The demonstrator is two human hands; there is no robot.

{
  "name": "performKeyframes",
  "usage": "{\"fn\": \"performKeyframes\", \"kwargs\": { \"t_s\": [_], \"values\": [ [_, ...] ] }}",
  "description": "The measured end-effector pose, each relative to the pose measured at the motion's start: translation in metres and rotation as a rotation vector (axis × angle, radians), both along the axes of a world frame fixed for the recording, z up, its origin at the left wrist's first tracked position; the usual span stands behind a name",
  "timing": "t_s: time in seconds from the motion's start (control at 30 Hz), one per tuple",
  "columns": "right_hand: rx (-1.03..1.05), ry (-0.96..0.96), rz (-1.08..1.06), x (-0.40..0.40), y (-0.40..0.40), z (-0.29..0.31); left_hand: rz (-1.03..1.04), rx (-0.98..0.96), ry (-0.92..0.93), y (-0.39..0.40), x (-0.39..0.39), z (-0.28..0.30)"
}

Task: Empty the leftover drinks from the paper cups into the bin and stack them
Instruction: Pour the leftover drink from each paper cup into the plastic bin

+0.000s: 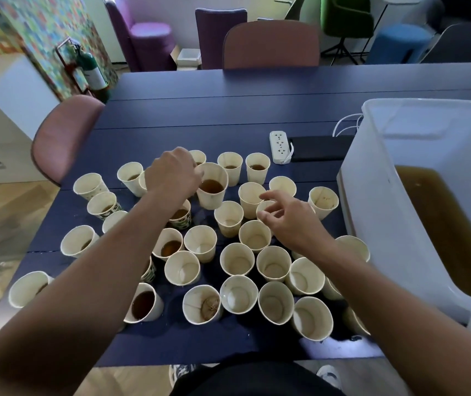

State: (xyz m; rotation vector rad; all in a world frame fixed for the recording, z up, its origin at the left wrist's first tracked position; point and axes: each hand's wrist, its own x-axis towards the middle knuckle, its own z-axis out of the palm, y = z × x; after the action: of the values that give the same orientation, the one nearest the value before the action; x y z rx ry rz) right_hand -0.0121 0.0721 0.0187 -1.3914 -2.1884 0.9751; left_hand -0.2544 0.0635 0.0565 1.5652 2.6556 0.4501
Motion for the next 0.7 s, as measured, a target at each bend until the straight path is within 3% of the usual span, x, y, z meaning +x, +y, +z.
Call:
{"fn": "performKeyframes", "kwargs": {
  "t_s": [0.13,0.47,0.7],
  "values": [
    [0.013,0.094,-0.003,-0.002,-0.003,0.008,-0.089,0.059,-0.136,-0.011,0.036,0.036],
    [0.034,0.550,-0.094,0.031,-0.011,0.041,-0.271,0.111,-0.373,-0.016,0.121,0.075],
    [0.155,0.577,-0.233,0.076,-0.014,0.069,-0.420,0.235,-0.505,-0.013,0.161,0.087]
  ]
}}
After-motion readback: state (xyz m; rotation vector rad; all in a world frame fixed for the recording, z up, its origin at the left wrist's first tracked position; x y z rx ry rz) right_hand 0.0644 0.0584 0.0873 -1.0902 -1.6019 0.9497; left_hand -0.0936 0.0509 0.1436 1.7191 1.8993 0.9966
